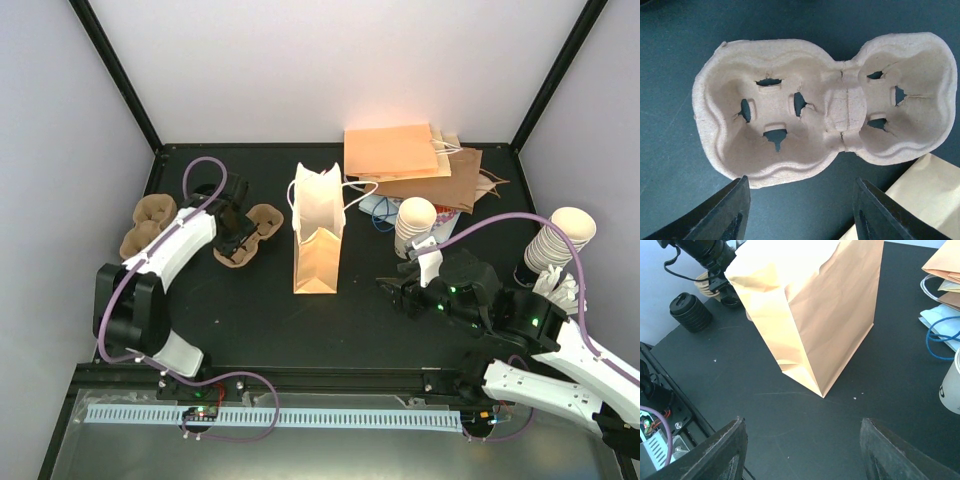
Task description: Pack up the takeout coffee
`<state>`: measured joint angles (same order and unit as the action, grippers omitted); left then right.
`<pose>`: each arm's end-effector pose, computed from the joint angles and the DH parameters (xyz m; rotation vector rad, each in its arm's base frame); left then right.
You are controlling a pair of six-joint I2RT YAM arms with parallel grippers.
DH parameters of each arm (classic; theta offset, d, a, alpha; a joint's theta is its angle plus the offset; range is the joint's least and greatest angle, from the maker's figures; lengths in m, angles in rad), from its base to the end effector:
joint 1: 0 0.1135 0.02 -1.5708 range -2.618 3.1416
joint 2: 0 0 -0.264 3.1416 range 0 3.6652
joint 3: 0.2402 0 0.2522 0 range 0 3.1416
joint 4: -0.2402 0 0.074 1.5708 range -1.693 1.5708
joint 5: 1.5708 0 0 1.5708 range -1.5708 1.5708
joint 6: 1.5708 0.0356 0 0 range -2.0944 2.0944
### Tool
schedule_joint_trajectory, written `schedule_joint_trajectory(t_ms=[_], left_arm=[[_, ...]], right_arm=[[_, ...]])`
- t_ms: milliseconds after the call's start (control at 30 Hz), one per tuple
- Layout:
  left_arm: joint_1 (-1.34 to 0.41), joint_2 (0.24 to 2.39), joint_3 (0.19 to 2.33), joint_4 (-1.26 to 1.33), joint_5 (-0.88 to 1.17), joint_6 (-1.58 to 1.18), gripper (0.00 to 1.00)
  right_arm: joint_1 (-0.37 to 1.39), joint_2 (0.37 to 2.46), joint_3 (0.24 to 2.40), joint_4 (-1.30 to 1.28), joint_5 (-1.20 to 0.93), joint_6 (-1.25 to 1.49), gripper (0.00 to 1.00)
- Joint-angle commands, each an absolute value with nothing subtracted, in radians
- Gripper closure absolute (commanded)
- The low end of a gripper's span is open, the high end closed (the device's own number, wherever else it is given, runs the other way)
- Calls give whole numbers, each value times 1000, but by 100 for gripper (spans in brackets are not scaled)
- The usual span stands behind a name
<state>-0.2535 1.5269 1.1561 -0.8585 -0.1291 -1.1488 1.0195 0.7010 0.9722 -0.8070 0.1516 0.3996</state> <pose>0.2868 -0.0696 0.2414 -1.2371 2.5046 -0.1727 0.0738 0.1097 0.3515 -0.5738 2.1000 0.6813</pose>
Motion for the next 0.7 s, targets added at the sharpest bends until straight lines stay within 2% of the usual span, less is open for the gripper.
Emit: schedule_joint_trajectory(t_ms=[0, 233, 400, 667], left_arm=[[-248, 1551, 1179, -814, -106, -1065, 40], [-169, 1520, 1113, -861, -155, -914, 38], [-73, 1449, 981, -769, -73, -834, 37], [-30, 1514, 952, -665, 36, -778, 44]], right_arm=[[1017, 698, 983, -777, 128, 398, 36], [1017, 683, 982, -785, 134, 394, 35], [1018, 684, 978, -779, 134, 391, 35], [1018, 715, 993, -767, 118, 385, 35]])
